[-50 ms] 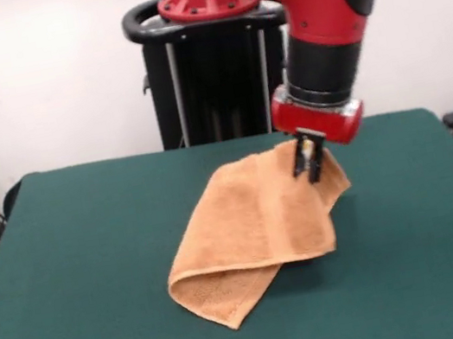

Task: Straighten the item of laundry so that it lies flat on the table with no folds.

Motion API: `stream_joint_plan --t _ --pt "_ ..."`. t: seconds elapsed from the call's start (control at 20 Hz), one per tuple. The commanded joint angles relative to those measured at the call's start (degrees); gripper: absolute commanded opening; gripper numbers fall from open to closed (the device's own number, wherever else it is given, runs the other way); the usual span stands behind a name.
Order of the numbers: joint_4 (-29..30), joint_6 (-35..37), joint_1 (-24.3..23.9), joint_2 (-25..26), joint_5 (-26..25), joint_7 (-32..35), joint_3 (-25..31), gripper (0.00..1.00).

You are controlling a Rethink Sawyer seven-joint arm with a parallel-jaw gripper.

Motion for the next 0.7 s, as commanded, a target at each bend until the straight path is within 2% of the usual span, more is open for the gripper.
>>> stream_joint_plan --t 0.05,0.4,0.7 --pt "2.8 3.9 3.2 -0.1 6.5 13.7 8.6 0.0" --pt "0.6 7.1 7.9 -1.6 11.7 17.3 8.0 0.0" --pt "-3.8 4.4 12.7 1.7 17.4 20.0 6.6 0.0"
